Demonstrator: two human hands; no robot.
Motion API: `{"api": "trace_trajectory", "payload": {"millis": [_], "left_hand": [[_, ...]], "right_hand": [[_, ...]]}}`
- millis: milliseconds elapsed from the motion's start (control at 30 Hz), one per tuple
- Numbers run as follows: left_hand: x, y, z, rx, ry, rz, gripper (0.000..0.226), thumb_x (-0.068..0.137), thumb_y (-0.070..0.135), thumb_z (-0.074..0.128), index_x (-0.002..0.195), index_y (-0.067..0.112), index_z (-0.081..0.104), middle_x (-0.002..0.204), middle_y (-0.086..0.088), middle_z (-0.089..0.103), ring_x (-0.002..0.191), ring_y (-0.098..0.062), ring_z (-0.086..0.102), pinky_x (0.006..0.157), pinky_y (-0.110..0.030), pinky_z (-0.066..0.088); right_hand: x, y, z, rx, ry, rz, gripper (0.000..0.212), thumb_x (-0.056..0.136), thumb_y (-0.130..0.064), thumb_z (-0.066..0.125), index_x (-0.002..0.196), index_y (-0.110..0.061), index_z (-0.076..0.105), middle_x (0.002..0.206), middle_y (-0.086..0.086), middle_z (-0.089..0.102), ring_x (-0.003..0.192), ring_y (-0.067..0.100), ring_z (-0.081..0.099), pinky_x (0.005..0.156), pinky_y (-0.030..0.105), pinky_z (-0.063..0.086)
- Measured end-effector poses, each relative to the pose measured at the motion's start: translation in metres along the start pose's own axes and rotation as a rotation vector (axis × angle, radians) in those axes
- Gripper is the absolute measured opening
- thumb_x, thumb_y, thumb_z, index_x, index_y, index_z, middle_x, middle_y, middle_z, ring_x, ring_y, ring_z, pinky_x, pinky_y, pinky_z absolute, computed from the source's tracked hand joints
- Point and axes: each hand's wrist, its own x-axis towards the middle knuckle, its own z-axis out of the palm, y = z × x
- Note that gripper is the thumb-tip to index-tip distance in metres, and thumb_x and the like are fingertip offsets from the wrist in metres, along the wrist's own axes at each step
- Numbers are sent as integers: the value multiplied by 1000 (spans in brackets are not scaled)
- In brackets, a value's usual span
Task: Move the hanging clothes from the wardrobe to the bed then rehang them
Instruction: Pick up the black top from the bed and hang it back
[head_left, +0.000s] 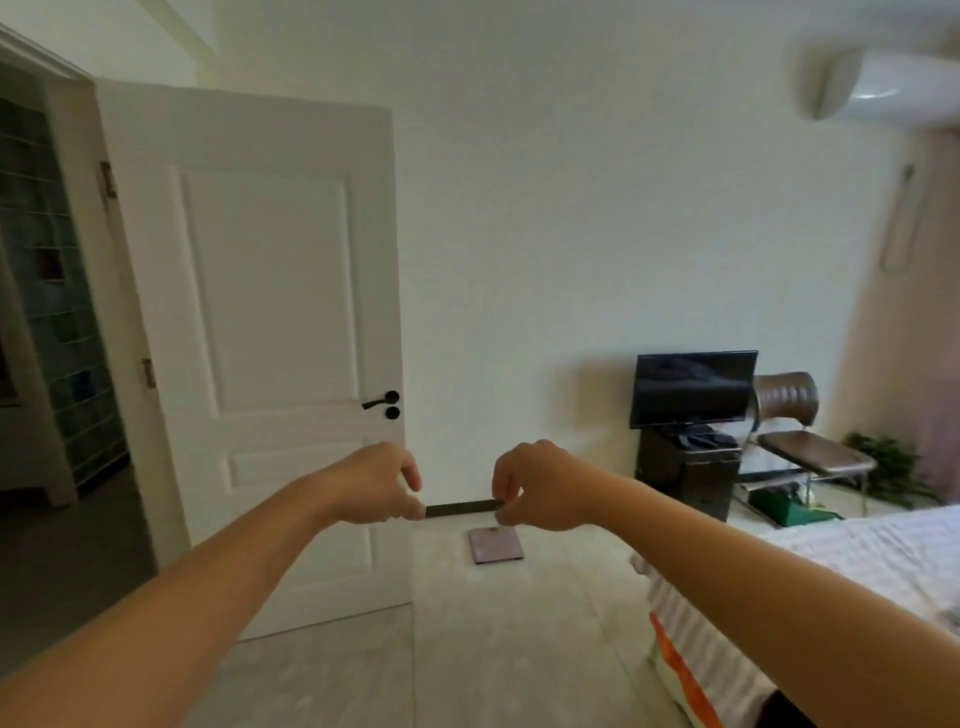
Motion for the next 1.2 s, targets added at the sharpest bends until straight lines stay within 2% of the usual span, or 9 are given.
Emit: {"api": "trace_trajectory", "payload": {"millis": [200, 333, 500, 667, 800, 933, 1067, 1133, 1200], "left_hand": [[73, 113, 74, 9, -125, 219, 30, 84, 30, 73, 110, 18, 63, 90, 11, 54, 77, -4, 54, 65, -19, 42], [120, 185, 121, 11, -236, 344, 29, 82, 28, 75, 107, 19, 63, 90, 7, 60, 81, -9, 60, 72, -24, 50], [177, 269, 177, 60, -331, 520, 31, 84, 26, 73, 111, 17, 63, 89, 8, 57, 83, -10, 57, 78, -26, 53], [244, 341, 232, 70, -447, 660, 24, 82, 29, 76, 102, 23, 64, 92, 12, 58, 82, -8, 62, 72, -21, 51], [287, 396, 272, 62, -536, 738, 27, 84, 27, 75, 107, 16, 66, 93, 7, 59, 82, -8, 64, 75, -23, 53], [318, 446, 312, 78, -609, 820, 29, 82, 26, 76, 108, 15, 67, 95, 4, 60, 84, -8, 62, 75, -24, 51], [335, 489, 349, 81, -648, 896, 32, 82, 25, 76, 109, 12, 67, 89, 8, 58, 79, -6, 58, 69, -19, 45], [343, 509, 369, 83, -659, 926, 30, 82, 24, 75, 108, 12, 67, 85, 7, 59, 75, -7, 59, 65, -19, 45], [352, 527, 393, 101, -658, 950, 27, 82, 24, 74, 106, 15, 66, 86, 5, 60, 76, -11, 61, 67, -23, 48]], "right_hand": [[-58, 121, -18, 33, 49, 177, 25, 86, -30, 71, 108, -18, 68, 102, -3, 67, 92, 14, 63, 89, 31, 54], [-97, 194, -27, 46, 58, 308, 26, 87, -29, 71, 110, -17, 67, 105, -2, 67, 95, 13, 63, 91, 27, 52], [-138, 275, -34, 42, 87, 475, 25, 86, -28, 73, 107, -16, 68, 101, -3, 69, 91, 11, 64, 86, 28, 54], [-167, 351, -33, 42, 119, 651, 26, 84, -29, 73, 106, -16, 69, 101, -3, 69, 91, 12, 64, 86, 30, 53], [-188, 405, -34, 40, 156, 794, 24, 84, -27, 71, 105, -16, 68, 100, -4, 67, 90, 12, 62, 84, 30, 54], [-208, 450, -29, 7, 171, 908, 18, 80, -31, 68, 94, -21, 65, 99, -6, 62, 90, 9, 56, 85, 35, 53], [-228, 486, -24, -7, 136, 1025, 27, 81, -32, 65, 105, -18, 67, 107, -2, 64, 101, 15, 56, 88, 36, 51], [-238, 506, -21, -29, 125, 1068, 28, 82, -29, 63, 107, -18, 66, 108, -1, 64, 101, 18, 58, 87, 37, 52], [-249, 526, -17, -46, 122, 1099, 28, 84, -26, 62, 110, -17, 66, 108, -2, 62, 100, 17, 57, 84, 32, 51]]}}
